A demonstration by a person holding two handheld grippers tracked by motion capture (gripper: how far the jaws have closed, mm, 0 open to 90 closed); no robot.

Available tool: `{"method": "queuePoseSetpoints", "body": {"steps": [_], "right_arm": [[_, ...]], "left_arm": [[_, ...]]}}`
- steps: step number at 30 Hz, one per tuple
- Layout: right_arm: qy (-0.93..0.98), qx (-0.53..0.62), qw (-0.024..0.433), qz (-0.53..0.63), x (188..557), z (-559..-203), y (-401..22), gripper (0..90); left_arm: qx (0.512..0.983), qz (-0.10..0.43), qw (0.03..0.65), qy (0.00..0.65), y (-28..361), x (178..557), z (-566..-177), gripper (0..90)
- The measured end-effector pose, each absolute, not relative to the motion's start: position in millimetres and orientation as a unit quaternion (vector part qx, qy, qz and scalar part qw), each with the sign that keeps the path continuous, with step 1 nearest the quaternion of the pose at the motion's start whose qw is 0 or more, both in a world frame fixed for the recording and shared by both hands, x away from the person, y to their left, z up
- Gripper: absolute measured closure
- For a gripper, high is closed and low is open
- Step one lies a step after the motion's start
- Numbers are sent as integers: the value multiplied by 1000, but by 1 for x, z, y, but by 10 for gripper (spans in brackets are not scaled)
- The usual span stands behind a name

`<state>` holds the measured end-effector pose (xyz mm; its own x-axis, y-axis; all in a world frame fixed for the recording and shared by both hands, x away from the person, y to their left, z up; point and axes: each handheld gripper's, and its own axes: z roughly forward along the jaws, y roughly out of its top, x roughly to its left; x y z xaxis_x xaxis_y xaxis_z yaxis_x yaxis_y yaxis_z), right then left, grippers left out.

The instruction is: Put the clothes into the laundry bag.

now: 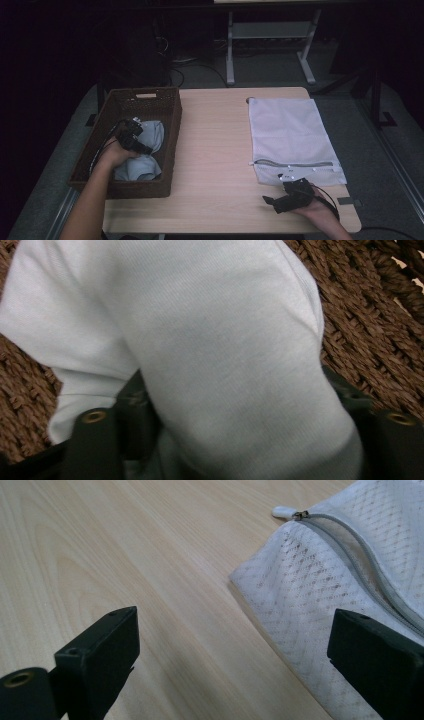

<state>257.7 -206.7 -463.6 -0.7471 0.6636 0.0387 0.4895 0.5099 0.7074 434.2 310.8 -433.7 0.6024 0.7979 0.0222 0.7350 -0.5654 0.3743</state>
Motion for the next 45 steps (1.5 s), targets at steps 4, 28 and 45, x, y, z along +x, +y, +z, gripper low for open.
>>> {"method": "queuePoseSetpoints", "body": {"steps": [4,28,45], "right_arm": [[860,336,119,365,258,-464,-207,61],[856,344,121,367,259,-463,-212,62],[853,350,114,370,261,-464,-214,62]], "left_arm": [[879,89,162,439,311,433,-428,557],[843,78,267,460,316,415,-358,644],[838,85,330,426,303,399,-301,648]]}}
